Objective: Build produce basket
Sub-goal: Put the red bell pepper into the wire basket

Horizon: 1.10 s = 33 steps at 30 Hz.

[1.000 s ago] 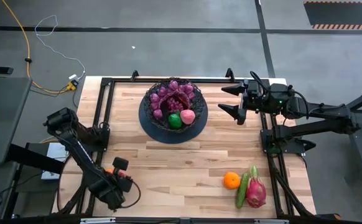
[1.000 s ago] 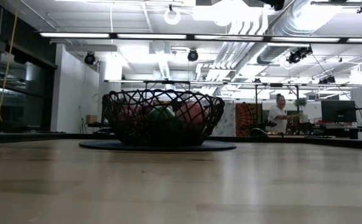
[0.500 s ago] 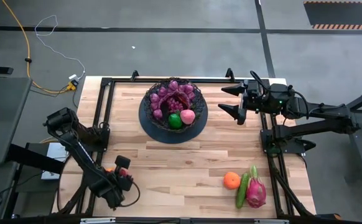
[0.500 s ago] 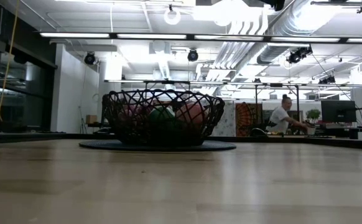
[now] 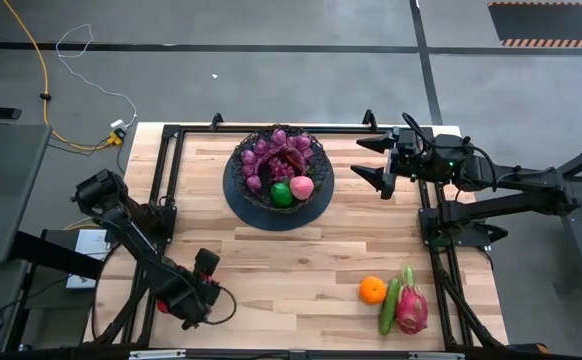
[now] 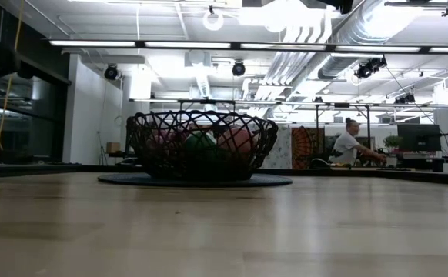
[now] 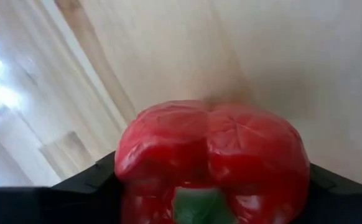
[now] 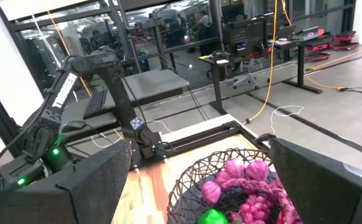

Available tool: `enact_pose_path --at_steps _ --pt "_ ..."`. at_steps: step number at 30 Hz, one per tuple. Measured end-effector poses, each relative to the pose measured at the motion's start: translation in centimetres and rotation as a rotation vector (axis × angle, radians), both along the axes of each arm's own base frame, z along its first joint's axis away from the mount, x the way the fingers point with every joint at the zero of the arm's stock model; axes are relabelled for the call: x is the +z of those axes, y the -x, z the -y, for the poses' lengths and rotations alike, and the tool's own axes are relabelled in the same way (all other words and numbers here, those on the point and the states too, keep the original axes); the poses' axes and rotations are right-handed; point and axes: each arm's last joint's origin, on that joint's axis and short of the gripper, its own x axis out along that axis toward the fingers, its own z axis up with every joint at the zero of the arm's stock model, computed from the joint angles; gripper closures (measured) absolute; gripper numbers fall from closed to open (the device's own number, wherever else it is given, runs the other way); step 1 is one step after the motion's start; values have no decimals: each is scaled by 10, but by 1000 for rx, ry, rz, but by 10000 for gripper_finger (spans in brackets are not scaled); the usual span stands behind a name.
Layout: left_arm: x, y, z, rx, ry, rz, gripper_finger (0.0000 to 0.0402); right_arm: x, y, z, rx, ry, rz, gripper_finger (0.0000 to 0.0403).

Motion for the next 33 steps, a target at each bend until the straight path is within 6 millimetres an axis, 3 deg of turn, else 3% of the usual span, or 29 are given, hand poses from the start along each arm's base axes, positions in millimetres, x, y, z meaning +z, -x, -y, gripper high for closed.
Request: enact_pose_path --at_steps 5,9,16,21,23,26,33 --pt "32 -7 -28 10 72 71 140 0 0 0 0 0 2 29" --pt "80 -12 -68 80 122 217 137 0 1 1 -32 1 1 29" --pt "181 -20 -158 387 98 769 124 0 1 2 -60 0 2 29" --pt "226 -12 -212 604 119 1213 122 0 1 1 -46 -24 9 29" --pt "233 -8 -224 618 153 1347 122 0 1 1 -46 -36 12 29" --pt "224 -9 -233 620 254 1485 121 0 1 1 -44 -59 18 29" --pt "166 -27 -229 663 587 1590 120 -1 -1 0 -14 -66 12 29"
